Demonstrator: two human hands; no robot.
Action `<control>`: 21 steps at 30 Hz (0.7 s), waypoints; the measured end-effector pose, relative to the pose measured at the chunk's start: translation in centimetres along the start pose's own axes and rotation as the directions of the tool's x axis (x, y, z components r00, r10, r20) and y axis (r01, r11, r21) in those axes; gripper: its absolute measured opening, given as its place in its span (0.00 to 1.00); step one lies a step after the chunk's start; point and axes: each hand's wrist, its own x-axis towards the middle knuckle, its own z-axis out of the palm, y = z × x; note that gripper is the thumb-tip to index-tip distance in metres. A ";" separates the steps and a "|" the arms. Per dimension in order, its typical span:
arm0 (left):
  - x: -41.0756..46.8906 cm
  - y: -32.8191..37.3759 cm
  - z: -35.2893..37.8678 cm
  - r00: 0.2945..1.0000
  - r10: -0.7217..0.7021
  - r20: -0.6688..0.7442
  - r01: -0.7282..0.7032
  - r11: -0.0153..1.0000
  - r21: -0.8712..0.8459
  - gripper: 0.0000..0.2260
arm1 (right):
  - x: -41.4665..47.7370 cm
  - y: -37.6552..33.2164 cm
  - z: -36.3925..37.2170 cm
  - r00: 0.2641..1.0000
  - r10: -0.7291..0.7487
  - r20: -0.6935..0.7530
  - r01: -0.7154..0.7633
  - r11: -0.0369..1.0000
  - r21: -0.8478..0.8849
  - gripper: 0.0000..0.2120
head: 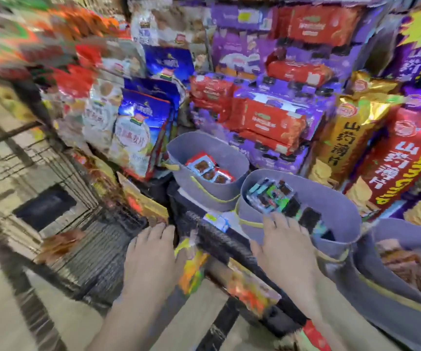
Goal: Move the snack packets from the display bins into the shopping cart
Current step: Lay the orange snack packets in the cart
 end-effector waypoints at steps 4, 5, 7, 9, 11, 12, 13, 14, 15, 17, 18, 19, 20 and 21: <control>-1.7 -8.7 1.2 0.978 -0.199 0.061 0.202 0.978 -0.051 0.27 | 1.7 -8.8 0.4 0.988 -0.151 0.035 0.151 0.988 -0.005 0.28; -2.1 -10.6 1.4 0.965 -0.250 0.073 0.254 0.966 -0.052 0.27 | 2.1 -11.0 0.5 0.982 -0.188 0.037 0.188 0.982 -0.013 0.27; -2.6 -13.9 1.7 0.934 -0.346 0.092 0.353 0.932 -0.078 0.26 | 2.8 -14.8 0.6 0.963 -0.262 0.056 0.263 0.964 -0.021 0.27; -3.3 -16.5 2.0 0.900 -0.420 0.111 0.432 0.896 -0.107 0.26 | 3.4 -18.2 0.9 0.934 -0.346 0.087 0.348 0.937 -0.015 0.28; -3.8 -18.7 2.3 0.862 -0.489 0.130 0.504 0.856 -0.119 0.27 | 4.1 -21.1 1.2 0.898 -0.426 0.115 0.430 0.903 -0.015 0.29; -4.0 -19.7 2.5 0.839 -0.524 0.145 0.541 0.831 -0.129 0.26 | 4.4 -22.5 1.4 0.880 -0.459 0.126 0.464 0.886 -0.015 0.30; -4.2 -20.6 2.7 0.819 -0.553 0.157 0.573 0.806 -0.148 0.25 | 4.7 -23.9 1.7 0.861 -0.490 0.138 0.496 0.868 -0.010 0.30; -4.4 -21.5 2.9 0.800 -0.577 0.167 0.599 0.784 -0.161 0.23 | 5.2 -25.3 2.0 0.840 -0.522 0.148 0.528 0.849 0.000 0.30; -4.5 -22.4 3.1 0.782 -0.598 0.174 0.622 0.765 -0.168 0.22 | 5.6 -26.7 2.3 0.819 -0.552 0.159 0.557 0.830 0.009 0.30; -4.7 -24.1 3.6 0.752 -0.635 0.177 0.659 0.735 -0.162 0.24 | 6.9 -29.6 2.9 0.775 -0.608 0.175 0.613 0.790 0.031 0.30; -4.6 -25.0 3.9 0.737 -0.652 0.177 0.675 0.722 -0.153 0.25 | 7.6 -31.0 3.3 0.753 -0.633 0.180 0.637 0.769 0.041 0.30; -4.4 -25.8 4.1 0.723 -0.668 0.176 0.690 0.710 -0.143 0.26 | 8.4 -32.4 3.7 0.732 -0.655 0.186 0.659 0.751 0.049 0.30; -3.9 -26.8 4.3 0.708 -0.684 0.174 0.705 0.695 -0.136 0.26 | 9.3 -33.9 4.1 0.712 -0.675 0.190 0.679 0.732 0.058 0.30; -3.4 -27.8 4.5 0.692 -0.700 0.174 0.721 0.679 -0.135 0.26 | 10.2 -35.4 4.4 0.693 -0.693 0.198 0.696 0.715 0.067 0.30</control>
